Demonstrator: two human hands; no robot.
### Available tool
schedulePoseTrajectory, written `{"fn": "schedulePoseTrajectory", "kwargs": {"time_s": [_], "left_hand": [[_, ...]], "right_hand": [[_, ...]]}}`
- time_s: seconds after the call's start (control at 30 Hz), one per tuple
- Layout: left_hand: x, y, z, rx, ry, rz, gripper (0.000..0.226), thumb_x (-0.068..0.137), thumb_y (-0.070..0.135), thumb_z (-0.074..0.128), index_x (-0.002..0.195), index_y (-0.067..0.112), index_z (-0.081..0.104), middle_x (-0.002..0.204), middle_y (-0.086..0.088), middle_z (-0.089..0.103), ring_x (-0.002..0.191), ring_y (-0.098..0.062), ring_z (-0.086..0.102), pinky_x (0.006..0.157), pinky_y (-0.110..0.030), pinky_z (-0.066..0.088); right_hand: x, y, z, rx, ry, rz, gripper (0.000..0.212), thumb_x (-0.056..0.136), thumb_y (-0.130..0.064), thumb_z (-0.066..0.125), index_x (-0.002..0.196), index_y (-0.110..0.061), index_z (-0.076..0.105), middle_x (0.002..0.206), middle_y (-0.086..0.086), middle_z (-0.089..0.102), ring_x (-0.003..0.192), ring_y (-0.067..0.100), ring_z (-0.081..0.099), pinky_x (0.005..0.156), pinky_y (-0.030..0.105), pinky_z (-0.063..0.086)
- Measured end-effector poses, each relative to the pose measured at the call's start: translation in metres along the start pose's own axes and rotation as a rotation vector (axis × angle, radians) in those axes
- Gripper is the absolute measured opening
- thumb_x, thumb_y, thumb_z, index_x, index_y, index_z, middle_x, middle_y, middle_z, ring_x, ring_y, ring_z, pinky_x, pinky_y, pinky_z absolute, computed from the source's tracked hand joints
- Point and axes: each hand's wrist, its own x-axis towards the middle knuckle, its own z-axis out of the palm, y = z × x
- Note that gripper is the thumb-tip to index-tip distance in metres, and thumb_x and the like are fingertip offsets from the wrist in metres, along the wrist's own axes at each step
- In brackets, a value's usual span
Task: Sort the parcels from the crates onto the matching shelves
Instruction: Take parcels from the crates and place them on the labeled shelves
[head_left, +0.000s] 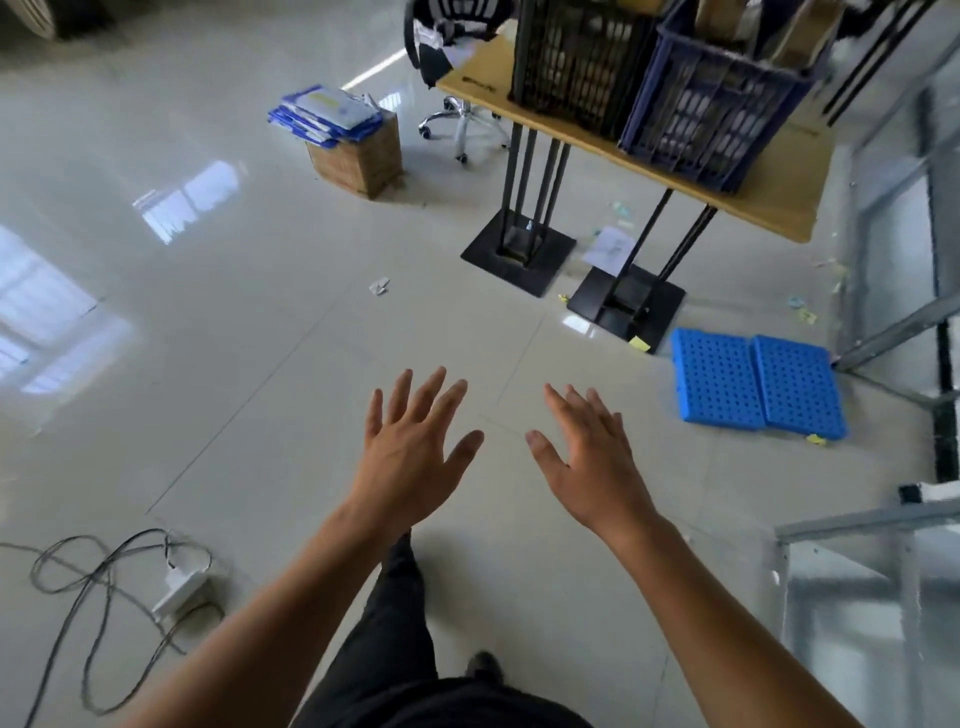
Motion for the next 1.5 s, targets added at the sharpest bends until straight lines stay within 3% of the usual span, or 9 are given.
{"fn": "schedulePoseTrajectory", "kwargs": {"time_s": [0.27, 0.4, 0.63, 0.73, 0.9, 1.13, 1.27, 1.5], "left_hand": [[0.173, -0.089, -0.037, -0.031, 0.018, -0.051, 0.070, 0.099, 0.070, 0.020, 0.162, 0.039, 0.014, 0.172, 0.010, 0.003, 0.157, -0.022, -0.016, 0.126, -0.050, -0.011], [0.265, -0.126, -0.071, -0.023, 0.017, -0.027, 0.078, 0.093, 0.075, 0.010, 0.162, 0.039, 0.016, 0.172, 0.010, 0.005, 0.158, -0.023, -0.015, 0.126, -0.050, -0.011], [0.413, -0.151, -0.105, -0.038, 0.045, 0.000, 0.081, 0.091, 0.076, 0.011, 0.160, 0.036, 0.024, 0.171, 0.008, 0.014, 0.159, -0.024, -0.006, 0.127, -0.050, -0.004], [0.479, -0.143, -0.103, -0.028, 0.026, 0.010, 0.080, 0.091, 0.075, 0.012, 0.159, 0.036, 0.026, 0.171, 0.008, 0.014, 0.159, -0.024, -0.005, 0.127, -0.050, -0.004], [0.589, -0.101, -0.110, 0.013, 0.005, 0.073, 0.081, 0.090, 0.077, 0.006, 0.160, 0.038, 0.019, 0.172, 0.009, 0.007, 0.158, -0.024, -0.011, 0.127, -0.051, -0.007], [0.754, -0.047, -0.154, 0.084, 0.084, 0.224, 0.073, 0.097, 0.073, 0.015, 0.161, 0.038, 0.016, 0.172, 0.007, 0.004, 0.157, -0.024, -0.014, 0.125, -0.048, -0.011], [0.826, -0.024, -0.174, 0.036, 0.138, 0.252, 0.069, 0.100, 0.071, 0.020, 0.161, 0.039, 0.017, 0.172, 0.008, 0.004, 0.157, -0.021, -0.015, 0.124, -0.045, -0.012], [0.950, -0.002, -0.183, -0.049, 0.132, 0.352, 0.075, 0.096, 0.077, 0.010, 0.161, 0.040, 0.011, 0.171, 0.011, -0.003, 0.155, -0.019, -0.020, 0.124, -0.044, -0.012]], "right_hand": [[0.199, -0.058, -0.014, -0.014, -0.017, 0.002, 0.065, 0.106, -0.055, 0.037, 0.165, -0.033, 0.020, 0.173, 0.003, 0.021, 0.161, 0.022, 0.006, 0.131, 0.047, 0.007], [0.284, -0.082, -0.034, -0.009, 0.019, 0.023, 0.064, 0.107, -0.051, 0.039, 0.165, -0.031, 0.022, 0.172, 0.004, 0.022, 0.161, 0.022, 0.008, 0.131, 0.045, 0.006], [0.400, -0.071, -0.062, 0.071, 0.078, 0.089, 0.064, 0.107, -0.050, 0.041, 0.165, -0.028, 0.024, 0.172, 0.003, 0.022, 0.161, 0.020, 0.006, 0.131, 0.045, 0.007], [0.457, -0.045, -0.070, 0.131, 0.102, 0.128, 0.065, 0.106, -0.050, 0.043, 0.164, -0.027, 0.027, 0.172, 0.002, 0.024, 0.161, 0.020, 0.007, 0.130, 0.047, 0.012], [0.561, -0.006, -0.107, 0.145, 0.123, 0.145, 0.065, 0.106, -0.051, 0.041, 0.165, -0.028, 0.024, 0.172, 0.004, 0.021, 0.161, 0.023, 0.004, 0.130, 0.048, 0.008], [0.675, 0.030, -0.205, 0.165, 0.246, 0.094, 0.079, 0.096, -0.070, 0.025, 0.164, -0.031, 0.025, 0.173, 0.002, 0.020, 0.161, 0.020, 0.003, 0.128, 0.054, 0.019], [0.730, 0.047, -0.244, 0.176, 0.317, 0.090, 0.076, 0.098, -0.068, 0.028, 0.164, -0.032, 0.024, 0.172, 0.000, 0.021, 0.161, 0.016, 0.003, 0.128, 0.053, 0.022], [0.833, 0.070, -0.282, 0.095, 0.441, 0.123, 0.073, 0.098, -0.071, 0.028, 0.162, -0.037, 0.020, 0.171, -0.004, 0.021, 0.158, 0.011, 0.000, 0.124, 0.043, 0.016]]}}
